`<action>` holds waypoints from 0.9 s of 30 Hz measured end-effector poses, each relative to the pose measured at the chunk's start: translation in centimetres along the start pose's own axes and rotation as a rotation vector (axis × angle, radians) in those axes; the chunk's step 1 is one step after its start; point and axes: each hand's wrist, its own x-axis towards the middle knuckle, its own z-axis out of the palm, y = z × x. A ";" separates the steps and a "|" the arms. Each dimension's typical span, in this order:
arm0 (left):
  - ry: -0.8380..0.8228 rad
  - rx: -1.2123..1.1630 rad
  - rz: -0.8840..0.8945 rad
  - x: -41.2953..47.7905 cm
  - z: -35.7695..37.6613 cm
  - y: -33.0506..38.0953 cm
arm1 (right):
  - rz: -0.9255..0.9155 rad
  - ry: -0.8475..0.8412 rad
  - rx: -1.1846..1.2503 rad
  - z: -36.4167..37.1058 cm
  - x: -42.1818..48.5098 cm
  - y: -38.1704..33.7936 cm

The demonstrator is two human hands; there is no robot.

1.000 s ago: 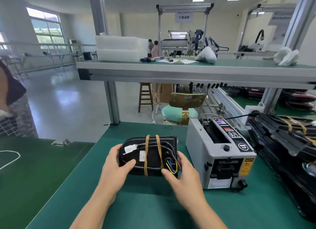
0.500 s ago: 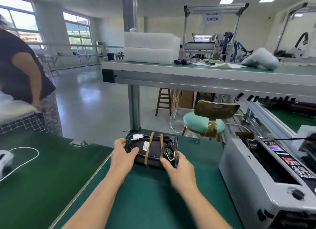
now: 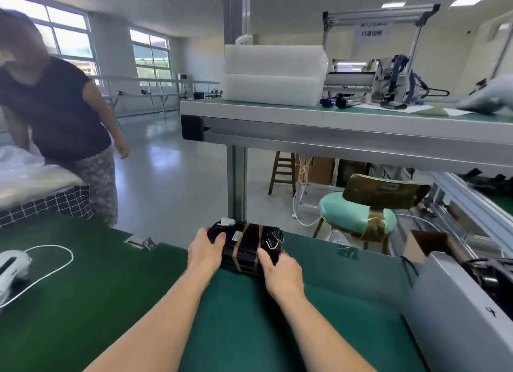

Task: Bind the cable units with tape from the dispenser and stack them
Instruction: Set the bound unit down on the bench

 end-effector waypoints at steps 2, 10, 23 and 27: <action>-0.004 0.028 -0.022 0.7 0.1 -0.2 | 0.001 0.002 -0.010 0.5 0.5 -0.2; -0.061 0.115 -0.042 1.0 0.1 -0.6 | 0.026 0.023 -0.124 0.9 0.4 -0.2; 0.088 -0.014 0.058 -13.9 2.4 1.7 | 0.051 -0.005 -0.006 -4.9 -9.5 5.0; -0.110 -0.125 0.085 -21.5 4.9 1.6 | 0.051 0.066 0.051 -7.0 -15.1 7.9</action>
